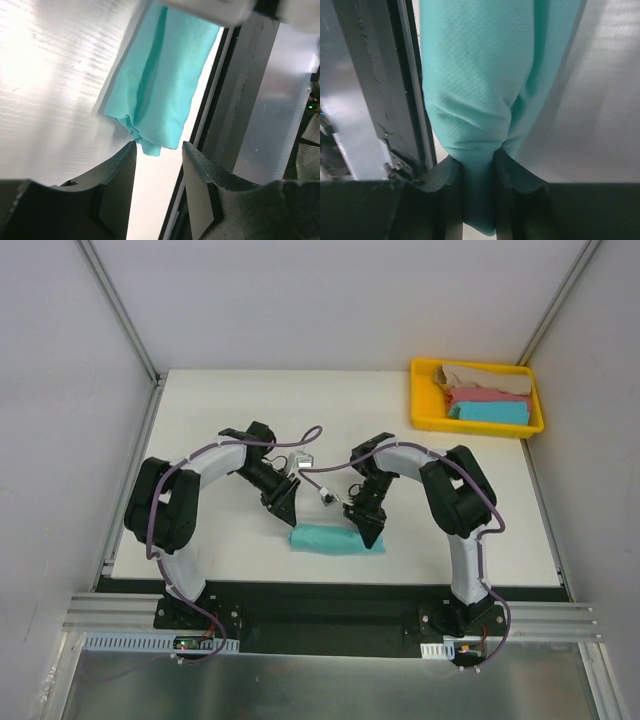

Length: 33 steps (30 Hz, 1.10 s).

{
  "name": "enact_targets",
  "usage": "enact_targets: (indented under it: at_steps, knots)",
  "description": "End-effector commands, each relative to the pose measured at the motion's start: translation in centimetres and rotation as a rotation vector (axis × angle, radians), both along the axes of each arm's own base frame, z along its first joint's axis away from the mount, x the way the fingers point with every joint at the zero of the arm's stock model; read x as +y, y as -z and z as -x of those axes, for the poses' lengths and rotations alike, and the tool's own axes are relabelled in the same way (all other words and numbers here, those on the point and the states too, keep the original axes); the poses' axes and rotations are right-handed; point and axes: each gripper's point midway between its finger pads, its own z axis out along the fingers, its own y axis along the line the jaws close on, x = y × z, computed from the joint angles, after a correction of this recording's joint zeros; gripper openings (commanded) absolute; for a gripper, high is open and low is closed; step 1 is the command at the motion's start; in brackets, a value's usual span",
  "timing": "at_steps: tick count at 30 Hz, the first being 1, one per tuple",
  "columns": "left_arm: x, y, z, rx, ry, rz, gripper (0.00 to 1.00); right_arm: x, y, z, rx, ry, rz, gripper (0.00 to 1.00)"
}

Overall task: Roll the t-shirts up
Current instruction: Roll the T-shirt to the center of the board.

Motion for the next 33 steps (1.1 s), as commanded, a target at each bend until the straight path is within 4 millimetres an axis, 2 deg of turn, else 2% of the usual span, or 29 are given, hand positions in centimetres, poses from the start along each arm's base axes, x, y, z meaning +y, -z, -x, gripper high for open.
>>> enact_targets:
  at_steps: [1,2,4,9,10,11,15,16,20,25,33]
  knots:
    - [-0.1,-0.8,-0.5,-0.076,-0.076,-0.008,0.40,-2.5,1.8,-0.1,0.033,0.011,0.204,0.08]
    - [-0.3,-1.3,-0.8,-0.108,-0.091,0.010,0.41,-2.6,1.9,-0.1,0.042,0.018,0.218,0.07]
    - [-0.4,-1.5,-0.4,-0.066,-0.124,0.010,0.41,-2.6,2.0,-0.1,0.044,0.022,0.228,0.07]
    - [-0.9,-1.2,-0.2,-0.022,-0.122,0.039,0.50,-2.5,2.2,-0.4,0.054,0.039,0.258,0.07]
    - [-1.1,-1.0,-0.2,-0.001,-0.122,0.049,0.62,-2.5,2.2,-0.5,0.056,0.044,0.259,0.07]
    - [-1.2,-0.9,-0.2,0.012,-0.126,0.051,0.67,-2.5,2.2,-0.6,0.054,0.047,0.262,0.07]
    - [-1.5,-0.4,0.1,0.057,-0.155,0.072,0.70,-2.3,2.4,-1.0,0.076,0.101,0.291,0.06]
    - [-1.6,-0.6,-0.2,0.030,-0.159,0.086,0.74,-2.3,2.3,-1.1,0.092,0.122,0.294,0.06]
    - [-1.7,-0.5,-0.1,-0.003,-0.167,0.102,0.76,-2.0,2.1,-1.6,0.123,0.169,0.291,0.05]
    - [-2.4,0.3,-0.3,0.047,-0.161,0.088,0.77,-2.0,2.2,-1.7,0.142,0.174,0.307,0.05]
    - [-3.7,1.8,0.0,0.086,-0.115,0.029,0.74,-1.9,2.2,-2.2,0.139,0.200,0.307,0.05]
